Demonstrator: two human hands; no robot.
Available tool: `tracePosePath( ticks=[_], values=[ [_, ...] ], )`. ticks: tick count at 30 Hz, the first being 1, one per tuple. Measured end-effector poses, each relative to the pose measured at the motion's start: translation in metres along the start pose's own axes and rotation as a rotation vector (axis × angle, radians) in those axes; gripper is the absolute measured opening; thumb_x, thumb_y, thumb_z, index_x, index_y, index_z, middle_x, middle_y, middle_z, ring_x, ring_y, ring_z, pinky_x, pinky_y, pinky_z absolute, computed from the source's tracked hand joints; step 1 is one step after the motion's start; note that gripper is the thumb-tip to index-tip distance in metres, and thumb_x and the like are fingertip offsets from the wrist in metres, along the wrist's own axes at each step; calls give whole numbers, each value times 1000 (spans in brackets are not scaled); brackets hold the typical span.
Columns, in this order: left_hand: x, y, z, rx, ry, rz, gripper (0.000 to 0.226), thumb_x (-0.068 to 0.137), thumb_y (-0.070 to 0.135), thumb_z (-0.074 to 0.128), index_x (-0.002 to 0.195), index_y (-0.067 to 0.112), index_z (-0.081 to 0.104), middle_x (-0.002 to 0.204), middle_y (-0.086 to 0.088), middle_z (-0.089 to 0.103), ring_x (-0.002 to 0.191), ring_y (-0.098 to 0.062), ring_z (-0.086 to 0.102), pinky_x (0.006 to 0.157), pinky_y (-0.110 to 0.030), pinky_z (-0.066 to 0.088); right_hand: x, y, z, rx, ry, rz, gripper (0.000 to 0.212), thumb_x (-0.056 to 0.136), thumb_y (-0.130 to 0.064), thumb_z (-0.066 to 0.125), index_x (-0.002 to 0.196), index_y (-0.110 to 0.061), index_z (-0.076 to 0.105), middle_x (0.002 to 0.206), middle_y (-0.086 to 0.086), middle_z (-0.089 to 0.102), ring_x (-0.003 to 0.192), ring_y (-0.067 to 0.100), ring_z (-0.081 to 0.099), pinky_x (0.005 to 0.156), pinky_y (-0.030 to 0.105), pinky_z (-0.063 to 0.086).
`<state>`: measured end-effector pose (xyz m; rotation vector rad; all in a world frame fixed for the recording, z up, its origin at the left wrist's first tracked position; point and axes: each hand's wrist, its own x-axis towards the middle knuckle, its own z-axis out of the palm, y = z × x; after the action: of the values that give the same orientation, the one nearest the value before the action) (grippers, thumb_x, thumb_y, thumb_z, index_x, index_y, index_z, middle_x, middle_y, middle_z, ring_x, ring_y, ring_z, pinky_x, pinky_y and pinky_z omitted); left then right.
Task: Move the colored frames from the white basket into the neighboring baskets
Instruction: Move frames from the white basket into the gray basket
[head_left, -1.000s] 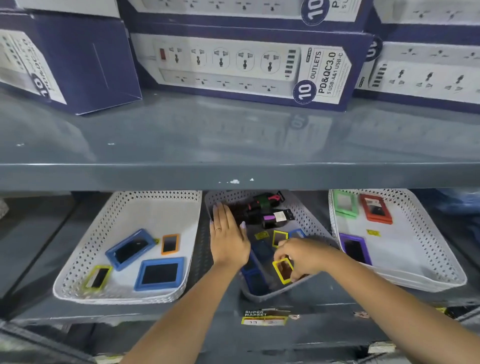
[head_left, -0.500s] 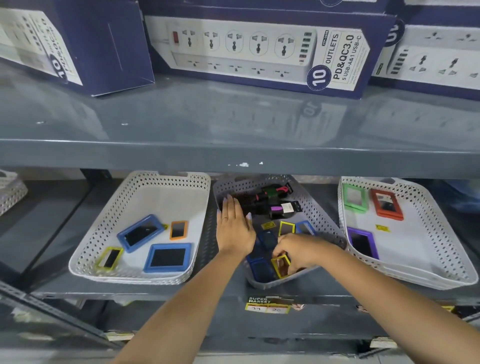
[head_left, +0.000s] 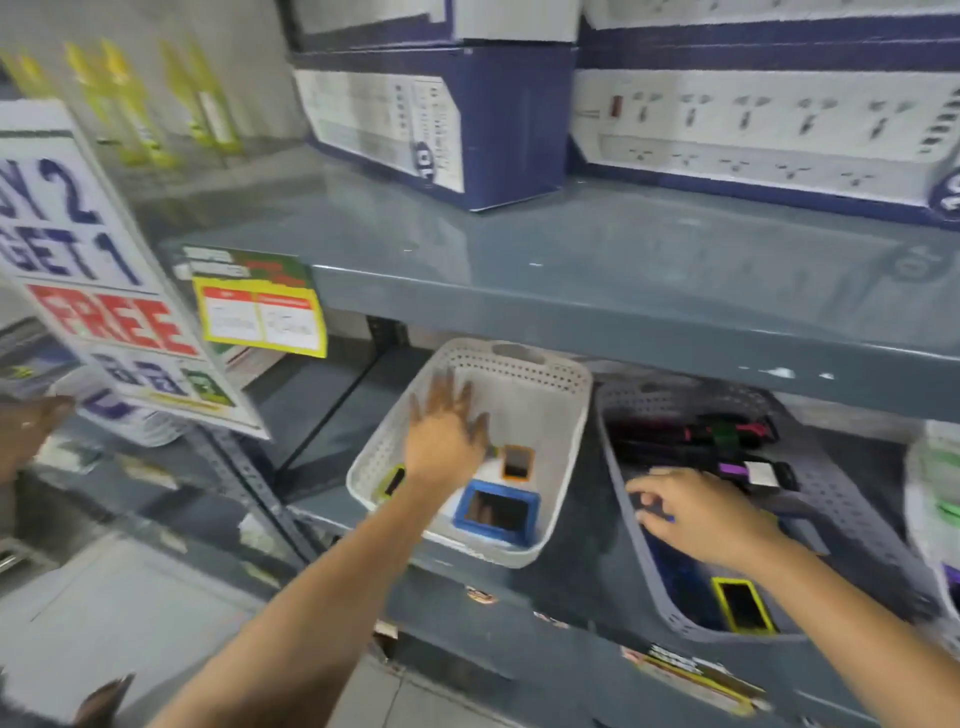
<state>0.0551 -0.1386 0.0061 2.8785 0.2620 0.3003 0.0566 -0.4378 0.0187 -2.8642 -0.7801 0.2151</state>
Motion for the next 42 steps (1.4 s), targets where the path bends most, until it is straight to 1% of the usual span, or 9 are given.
tracePosePath(
  ticks=[3, 9, 13, 17, 22, 29, 33, 37, 42],
  values=[
    [4, -80, -16, 97, -21, -176, 60, 97, 43, 27, 149, 13, 19, 161, -10, 6, 148, -24, 2, 118, -47, 13, 39, -47, -2, -13, 71, -74, 25, 87, -36, 57, 109, -30, 65, 98, -7, 65, 95, 24, 65, 74, 37, 53],
    [-11, -136, -5, 3, -146, -245, 89, 76, 69, -4, 150, 22, 11, 161, -8, -4, 147, -23, -13, 119, -47, -3, 104, -165, 22, 117, 84, -208, 28, 85, -32, 55, 107, -18, 66, 115, 5, 62, 106, 30, 60, 83, 40, 52],
    [-12, -137, -3, -49, -175, -261, 66, 91, 62, 15, 149, 31, 14, 160, -6, -10, 146, -25, -19, 119, -50, -7, 129, -222, 52, -4, -21, -327, 38, 88, -36, 56, 114, -9, 63, 124, 12, 57, 121, 31, 47, 92, 42, 46],
    [-11, -139, -2, -30, -191, -238, 73, 83, 64, 10, 148, 30, 20, 160, -7, -12, 145, -26, -19, 119, -52, -5, 147, -245, 74, -81, -120, -292, 39, 90, -35, 57, 117, -8, 62, 129, 14, 53, 126, 33, 40, 96, 45, 39],
    [-7, -143, -1, -31, -229, -231, 64, 93, 58, 15, 149, 28, 15, 160, -5, -12, 145, -22, -21, 119, -46, -9, 151, -251, 75, -16, -95, -213, 31, 89, -19, 57, 117, -8, 64, 126, 17, 55, 121, 36, 48, 97, 42, 41],
    [-5, -142, 1, 73, -228, -176, 69, 93, 56, 5, 150, 18, 3, 161, -5, -10, 147, -19, -14, 120, -47, -5, 149, -241, 74, 202, -6, -196, 25, 82, -18, 64, 106, -13, 63, 108, 14, 65, 102, 36, 60, 80, 40, 52],
    [4, -137, -7, 161, -249, -73, 92, 71, 63, -15, 149, 14, -5, 160, -7, -8, 148, -20, -8, 120, -45, 0, 132, -208, 67, 508, 78, -104, 44, 71, -20, 72, 113, -21, 61, 84, 0, 71, 83, 24, 65, 75, 40, 54],
    [21, -96, -6, 154, -23, 20, 70, 95, 51, 14, 149, 7, 9, 160, -12, 3, 148, -25, 4, 118, -49, 15, 88, -138, 35, 736, 219, -57, 45, 69, -18, 76, 110, -24, 60, 75, -2, 70, 77, 12, 63, 82, 20, 47],
    [19, 24, 23, 36, -75, 103, 66, 94, 36, 21, 149, 8, -2, 159, -10, -15, 146, -23, -17, 118, -49, -6, 19, -8, 2, 618, 267, 88, 75, 61, -18, 86, 128, -31, 55, 109, -9, 69, 89, -3, 61, 82, 15, 42]
  ],
)
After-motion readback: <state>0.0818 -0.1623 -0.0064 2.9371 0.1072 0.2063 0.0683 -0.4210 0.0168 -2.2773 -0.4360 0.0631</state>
